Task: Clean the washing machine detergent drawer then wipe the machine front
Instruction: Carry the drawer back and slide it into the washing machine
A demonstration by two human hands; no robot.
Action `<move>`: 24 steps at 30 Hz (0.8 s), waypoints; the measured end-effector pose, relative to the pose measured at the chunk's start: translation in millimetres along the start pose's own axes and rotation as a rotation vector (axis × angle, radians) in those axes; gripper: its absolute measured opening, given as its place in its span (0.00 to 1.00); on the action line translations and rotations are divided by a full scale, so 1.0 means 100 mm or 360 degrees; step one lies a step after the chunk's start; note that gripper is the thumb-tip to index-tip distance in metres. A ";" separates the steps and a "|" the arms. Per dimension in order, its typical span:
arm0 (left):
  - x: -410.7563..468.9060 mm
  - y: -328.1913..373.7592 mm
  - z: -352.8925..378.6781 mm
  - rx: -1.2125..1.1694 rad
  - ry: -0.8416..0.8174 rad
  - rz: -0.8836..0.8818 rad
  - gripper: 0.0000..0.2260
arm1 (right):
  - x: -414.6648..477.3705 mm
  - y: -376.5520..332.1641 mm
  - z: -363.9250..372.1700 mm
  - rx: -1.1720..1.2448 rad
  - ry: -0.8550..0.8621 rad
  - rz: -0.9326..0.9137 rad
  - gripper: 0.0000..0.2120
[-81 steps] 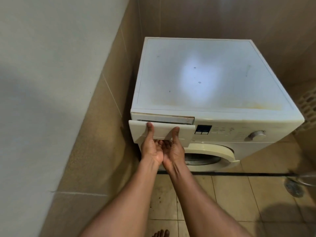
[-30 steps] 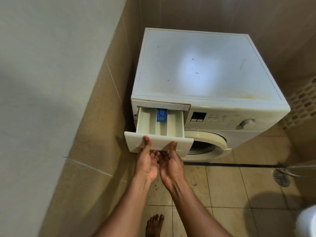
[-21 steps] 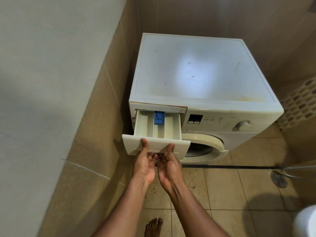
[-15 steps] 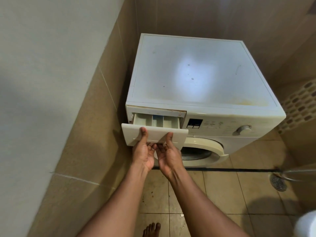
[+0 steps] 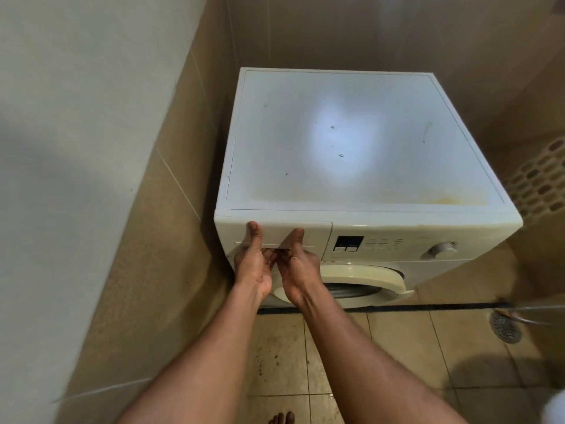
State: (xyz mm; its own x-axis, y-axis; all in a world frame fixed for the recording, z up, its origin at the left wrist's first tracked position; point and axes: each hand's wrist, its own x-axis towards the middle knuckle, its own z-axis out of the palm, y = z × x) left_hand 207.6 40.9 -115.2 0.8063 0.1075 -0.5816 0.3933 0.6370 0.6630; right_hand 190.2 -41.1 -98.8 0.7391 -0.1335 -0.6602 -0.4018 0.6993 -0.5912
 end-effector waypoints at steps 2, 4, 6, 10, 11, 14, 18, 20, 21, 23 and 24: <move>-0.05 0.02 0.02 0.0259 0.0055 0.0056 0.23 | 0.01 0.01 0.00 -0.0413 0.0123 -0.0037 0.34; -0.11 0.04 0.06 0.0815 0.0204 0.0170 0.25 | -0.02 0.00 -0.02 -0.0981 0.0280 -0.0137 0.33; -0.21 0.10 0.06 0.1511 0.0401 0.0376 0.28 | -0.08 -0.02 -0.08 -0.1517 0.0379 -0.0342 0.29; -0.51 0.15 -0.01 0.2853 0.0292 0.0879 0.24 | -0.36 -0.16 -0.32 -0.2343 0.0262 -0.0741 0.20; -0.60 0.15 -0.01 0.3037 0.0203 0.0991 0.24 | -0.43 -0.20 -0.38 -0.2518 0.0215 -0.0846 0.20; -0.97 0.07 0.05 0.3300 -0.0015 0.1202 0.24 | -0.81 -0.37 -0.60 -0.2829 0.0155 -0.1029 0.22; -1.65 -0.14 0.28 0.3427 -0.0083 0.1341 0.25 | -1.41 -0.63 -0.98 -0.2983 0.0185 -0.1026 0.25; -2.02 -0.30 0.52 0.3466 -0.0126 0.1387 0.27 | -1.76 -0.86 -1.23 -0.2972 0.0288 -0.1054 0.25; -2.17 -0.38 0.66 0.3465 -0.0167 0.1401 0.28 | -1.91 -0.97 -1.34 -0.2968 0.0332 -0.1060 0.25; -2.51 -0.57 1.07 0.3431 -0.0320 0.1518 0.29 | -2.23 -1.32 -1.63 -0.2961 0.0471 -0.1092 0.26; -2.68 -0.67 1.31 0.3418 -0.0400 0.1598 0.28 | -2.38 -1.52 -1.79 -0.2948 0.0554 -0.1109 0.25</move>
State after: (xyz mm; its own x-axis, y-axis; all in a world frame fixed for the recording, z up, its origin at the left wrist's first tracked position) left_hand 23.3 -130.7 57.9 0.9146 -0.4031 0.0335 -0.4043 -0.9132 0.0505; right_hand -21.1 -241.2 65.4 0.9598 -0.2741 -0.0606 -0.2803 -0.9248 -0.2574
